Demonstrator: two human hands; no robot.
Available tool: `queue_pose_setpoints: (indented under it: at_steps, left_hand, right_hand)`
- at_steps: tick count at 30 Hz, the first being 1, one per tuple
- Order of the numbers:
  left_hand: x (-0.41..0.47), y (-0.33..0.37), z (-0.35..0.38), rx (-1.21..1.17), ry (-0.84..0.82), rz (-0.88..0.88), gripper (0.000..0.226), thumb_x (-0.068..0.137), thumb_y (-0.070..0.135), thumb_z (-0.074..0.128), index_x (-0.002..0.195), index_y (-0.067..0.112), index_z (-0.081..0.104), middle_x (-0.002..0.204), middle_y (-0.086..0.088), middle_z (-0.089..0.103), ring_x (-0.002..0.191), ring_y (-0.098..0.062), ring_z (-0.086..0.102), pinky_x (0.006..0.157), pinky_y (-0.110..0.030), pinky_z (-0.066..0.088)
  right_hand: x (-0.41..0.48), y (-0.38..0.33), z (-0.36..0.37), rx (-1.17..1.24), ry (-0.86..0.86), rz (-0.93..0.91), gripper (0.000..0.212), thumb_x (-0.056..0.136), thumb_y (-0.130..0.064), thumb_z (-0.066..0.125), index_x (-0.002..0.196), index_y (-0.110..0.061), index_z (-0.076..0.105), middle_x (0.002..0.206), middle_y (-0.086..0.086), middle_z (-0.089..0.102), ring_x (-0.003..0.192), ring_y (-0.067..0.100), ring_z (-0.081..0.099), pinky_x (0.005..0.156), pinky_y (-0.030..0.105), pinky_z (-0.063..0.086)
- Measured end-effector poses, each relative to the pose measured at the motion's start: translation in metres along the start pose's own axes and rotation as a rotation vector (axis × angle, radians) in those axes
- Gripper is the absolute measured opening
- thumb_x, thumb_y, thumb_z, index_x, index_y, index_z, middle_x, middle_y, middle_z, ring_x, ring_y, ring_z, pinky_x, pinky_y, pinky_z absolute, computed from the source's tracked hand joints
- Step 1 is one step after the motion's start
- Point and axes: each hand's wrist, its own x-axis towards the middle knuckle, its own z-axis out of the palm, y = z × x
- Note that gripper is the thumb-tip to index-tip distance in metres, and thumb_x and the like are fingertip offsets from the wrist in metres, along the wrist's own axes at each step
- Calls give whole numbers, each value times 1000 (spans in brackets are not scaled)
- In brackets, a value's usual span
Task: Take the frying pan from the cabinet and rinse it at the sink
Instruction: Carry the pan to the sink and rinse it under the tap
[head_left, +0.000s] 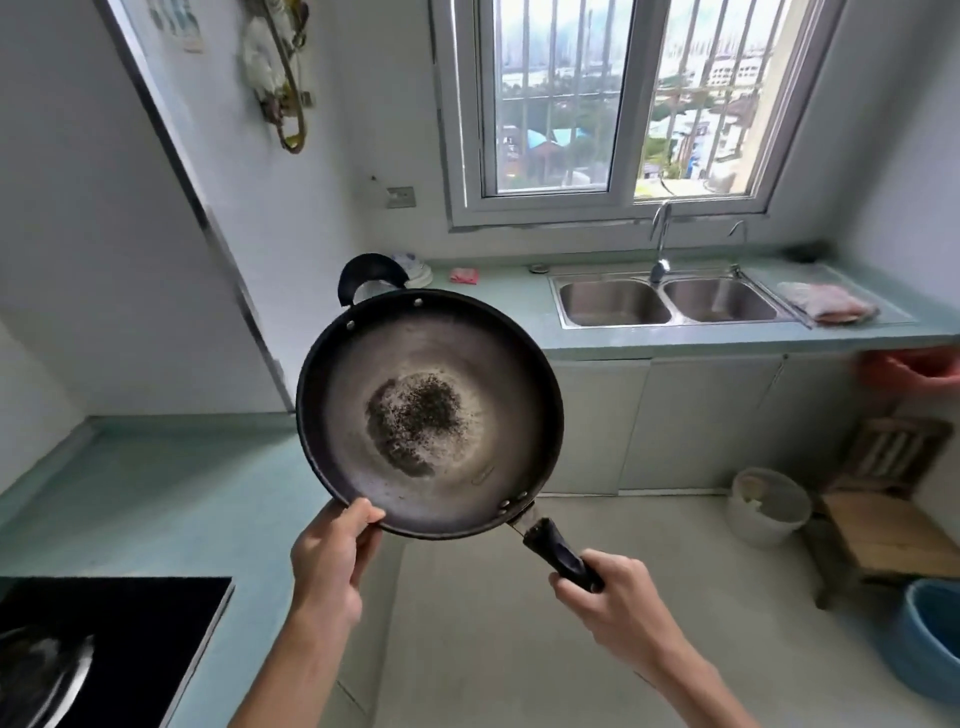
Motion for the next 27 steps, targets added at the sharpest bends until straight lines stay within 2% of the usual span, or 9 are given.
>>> queue_pose_setpoints:
  at_steps: [2, 4, 8, 11, 16, 20, 27]
  left_hand:
    - [19, 4, 27, 16, -38, -8, 22, 76, -6, 65, 71, 15, 62, 71, 0, 58, 69, -9, 56, 69, -23, 50]
    - [39, 6, 53, 28, -54, -19, 21, 76, -6, 66, 73, 15, 64, 70, 1, 60, 67, -8, 57, 64, -20, 53]
    - [80, 1, 106, 61, -74, -43, 22, 75, -7, 66, 72, 14, 65, 67, 1, 61, 66, -9, 56, 54, -14, 54]
    - [111, -9, 146, 76, -83, -56, 23, 75, -8, 66, 73, 15, 64, 72, -1, 59, 67, -11, 55, 53, -14, 53]
    - [168, -28, 231, 112, -78, -72, 25, 76, -8, 66, 74, 16, 61, 74, -1, 57, 68, -9, 54, 56, -15, 53]
    - [207, -36, 315, 111, -66, -92, 25, 76, -9, 66, 75, 14, 59, 74, -1, 59, 68, -10, 56, 55, -15, 54]
    - [268, -55, 430, 174, -66, -131, 25, 75, -7, 69, 73, 16, 59, 67, 1, 58, 58, -7, 56, 57, -16, 56]
  right_hand:
    - [22, 2, -7, 4, 22, 16, 37, 78, -22, 68, 60, -5, 40, 49, -4, 37, 44, 11, 29, 42, 26, 29]
    - [47, 5, -15, -4, 52, 33, 38, 78, -23, 68, 58, -10, 38, 48, -5, 36, 44, 11, 29, 42, 25, 28]
    - [98, 20, -25, 17, 82, 76, 37, 78, -22, 69, 61, -3, 42, 48, -4, 37, 44, 11, 29, 41, 24, 27]
    - [142, 38, -34, 19, 113, 85, 38, 76, -23, 69, 61, -1, 43, 47, -5, 36, 45, 10, 27, 44, 25, 26]
    - [231, 71, -59, 63, 86, 124, 39, 76, -22, 67, 56, -11, 36, 48, -5, 34, 47, 12, 26, 45, 27, 26]
    - [308, 94, -96, 71, 70, 136, 36, 77, -21, 64, 60, -6, 36, 52, -4, 32, 52, 13, 24, 47, 27, 23]
    - [414, 128, -156, 55, 69, 178, 34, 75, -21, 62, 60, -8, 35, 52, -3, 34, 51, 12, 25, 47, 28, 24]
